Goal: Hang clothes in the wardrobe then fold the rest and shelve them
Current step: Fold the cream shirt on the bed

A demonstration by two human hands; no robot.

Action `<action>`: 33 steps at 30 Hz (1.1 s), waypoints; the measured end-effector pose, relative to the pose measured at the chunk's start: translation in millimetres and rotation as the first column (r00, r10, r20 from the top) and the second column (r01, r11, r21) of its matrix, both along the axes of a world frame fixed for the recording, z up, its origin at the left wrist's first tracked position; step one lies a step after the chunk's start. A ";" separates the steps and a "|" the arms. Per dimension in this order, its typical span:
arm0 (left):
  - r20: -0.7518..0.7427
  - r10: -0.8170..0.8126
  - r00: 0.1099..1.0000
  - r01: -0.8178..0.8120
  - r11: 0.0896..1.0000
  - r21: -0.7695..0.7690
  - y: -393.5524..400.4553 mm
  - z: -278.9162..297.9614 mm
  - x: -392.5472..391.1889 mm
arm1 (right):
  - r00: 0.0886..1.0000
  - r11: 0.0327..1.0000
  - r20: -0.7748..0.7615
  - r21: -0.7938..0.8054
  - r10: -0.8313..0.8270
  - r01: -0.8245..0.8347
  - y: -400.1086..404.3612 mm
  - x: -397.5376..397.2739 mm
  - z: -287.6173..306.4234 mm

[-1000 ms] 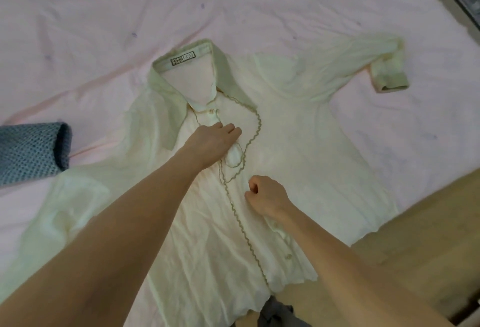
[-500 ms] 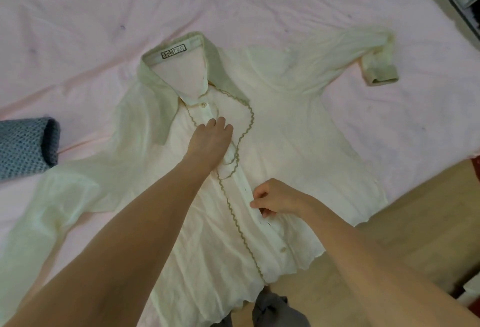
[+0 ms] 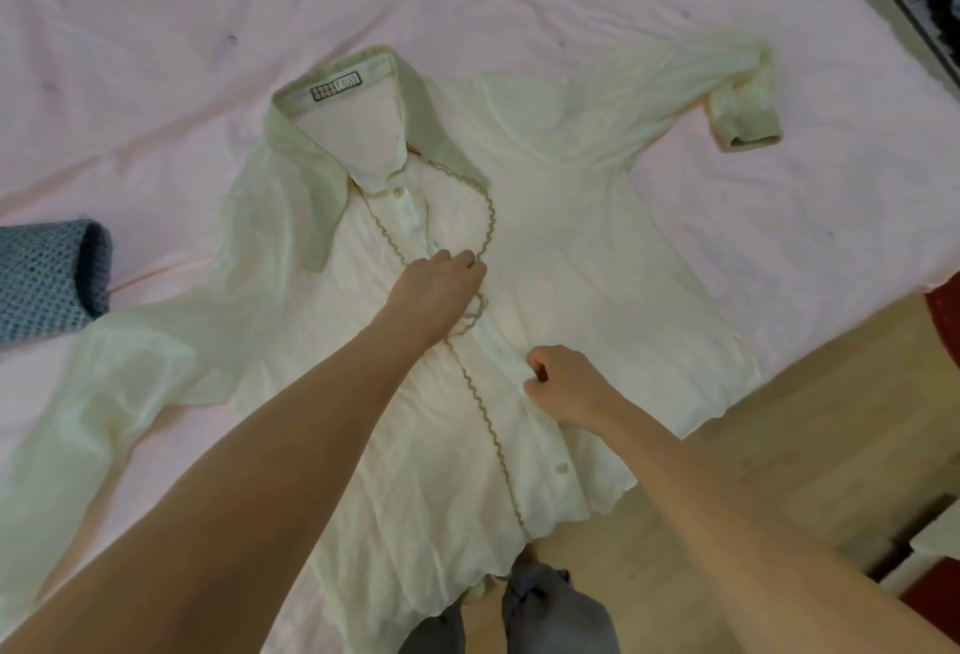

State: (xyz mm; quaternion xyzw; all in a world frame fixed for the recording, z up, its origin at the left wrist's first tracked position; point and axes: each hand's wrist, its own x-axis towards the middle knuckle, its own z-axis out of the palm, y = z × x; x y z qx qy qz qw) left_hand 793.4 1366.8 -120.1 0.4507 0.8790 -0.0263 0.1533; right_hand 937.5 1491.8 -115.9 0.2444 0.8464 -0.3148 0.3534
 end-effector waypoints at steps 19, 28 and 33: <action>0.044 0.012 0.999 -0.012 1.000 -0.011 -7.4 -16.8 -3.8 | 0.985 0.985 -0.019 -0.026 -0.170 0.170 -21.9 7.7 -11.3; 0.223 0.530 0.818 -0.575 0.743 0.344 -39.9 -1.2 -66.5 | 0.915 0.978 -0.400 0.207 0.054 0.032 -27.0 -89.7 13.6; 0.212 0.577 0.789 -0.614 0.737 0.281 -50.5 -4.5 -103.9 | 0.832 0.982 -0.542 0.191 0.116 -0.013 -19.7 -172.6 4.8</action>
